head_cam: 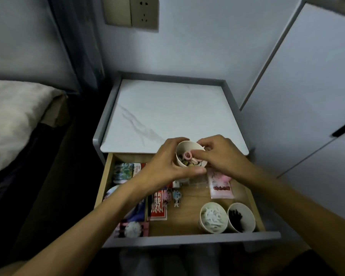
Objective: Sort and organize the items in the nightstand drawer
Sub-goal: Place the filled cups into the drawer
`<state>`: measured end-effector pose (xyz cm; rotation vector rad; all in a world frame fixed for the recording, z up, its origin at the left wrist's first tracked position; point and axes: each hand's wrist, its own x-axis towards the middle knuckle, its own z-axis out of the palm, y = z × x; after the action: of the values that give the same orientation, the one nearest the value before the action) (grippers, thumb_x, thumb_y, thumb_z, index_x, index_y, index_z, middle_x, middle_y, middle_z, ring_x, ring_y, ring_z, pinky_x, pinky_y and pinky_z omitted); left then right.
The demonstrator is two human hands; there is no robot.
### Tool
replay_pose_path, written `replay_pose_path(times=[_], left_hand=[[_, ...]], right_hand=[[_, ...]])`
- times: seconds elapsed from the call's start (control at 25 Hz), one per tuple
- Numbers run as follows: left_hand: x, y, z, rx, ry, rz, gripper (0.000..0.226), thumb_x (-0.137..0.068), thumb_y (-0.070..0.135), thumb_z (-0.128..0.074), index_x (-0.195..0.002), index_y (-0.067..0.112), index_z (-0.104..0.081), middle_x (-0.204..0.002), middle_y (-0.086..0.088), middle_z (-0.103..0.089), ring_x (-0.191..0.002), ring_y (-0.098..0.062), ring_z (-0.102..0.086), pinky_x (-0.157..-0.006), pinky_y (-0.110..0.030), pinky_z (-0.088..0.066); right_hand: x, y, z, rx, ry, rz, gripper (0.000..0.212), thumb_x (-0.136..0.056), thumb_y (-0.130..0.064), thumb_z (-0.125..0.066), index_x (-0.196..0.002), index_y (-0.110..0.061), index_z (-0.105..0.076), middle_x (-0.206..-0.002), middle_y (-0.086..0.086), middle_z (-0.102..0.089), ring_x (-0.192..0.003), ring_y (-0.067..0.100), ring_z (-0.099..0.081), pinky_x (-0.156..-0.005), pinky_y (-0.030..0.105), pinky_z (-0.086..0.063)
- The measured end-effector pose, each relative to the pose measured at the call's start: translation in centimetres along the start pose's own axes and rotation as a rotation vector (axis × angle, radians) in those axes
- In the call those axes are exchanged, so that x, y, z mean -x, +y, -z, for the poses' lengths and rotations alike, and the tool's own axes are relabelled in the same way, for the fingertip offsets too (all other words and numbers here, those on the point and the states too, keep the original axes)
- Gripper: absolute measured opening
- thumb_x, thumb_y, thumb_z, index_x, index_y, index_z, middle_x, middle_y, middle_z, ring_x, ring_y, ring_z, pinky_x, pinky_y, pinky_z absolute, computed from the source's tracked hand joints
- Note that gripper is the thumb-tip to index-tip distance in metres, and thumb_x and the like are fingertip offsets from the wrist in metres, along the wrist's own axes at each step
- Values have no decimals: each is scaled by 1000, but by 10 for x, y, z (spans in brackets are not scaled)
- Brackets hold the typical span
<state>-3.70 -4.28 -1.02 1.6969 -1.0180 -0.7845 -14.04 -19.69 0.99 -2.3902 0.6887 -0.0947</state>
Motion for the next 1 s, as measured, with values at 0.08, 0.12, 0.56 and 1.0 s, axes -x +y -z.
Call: replay_pose_path(times=[0.08,0.12,0.56,1.0], left_hand=[[4,-6,-1,-226,55,32,66,-76,64,-65,-129,27,-54,-122,9,-58,-102,0,-57,-81,-19,-47],[5,-12,-2,-359,89,40,56,-82,60,-63,-126,25,-58,-117,9,-62,-97,-1,-59,-77,-19,-46],[0,-69,-32,-738,-205,145,19,-96,19,-56,-96,17,-74,-87,-4,-73,-64,-8,-62,-45,-9,-38],[15,-81,-58,-777,-387,159,16,-95,13,-57,-109,14,-66,-107,-5,-68,-69,-4,-54,-49,-11,-42]], right_hand=[[8,19,-11,-2,-2,-20,15,-89,-32,-65,-83,-22,-75,-72,-3,-69,-70,12,-62,-62,28,-44],[11,27,-17,-4,-1,-31,14,-89,-32,-66,-85,-23,-76,-70,-5,-68,-69,9,-61,-60,27,-43],[13,58,-47,41,-317,-7,23,-92,-47,-60,-102,-30,-73,-78,-12,-69,-67,2,-62,-65,30,-51],[27,73,-44,215,-474,22,33,-93,-46,-59,-120,-28,-65,-74,-14,-61,-70,2,-59,-60,20,-42]])
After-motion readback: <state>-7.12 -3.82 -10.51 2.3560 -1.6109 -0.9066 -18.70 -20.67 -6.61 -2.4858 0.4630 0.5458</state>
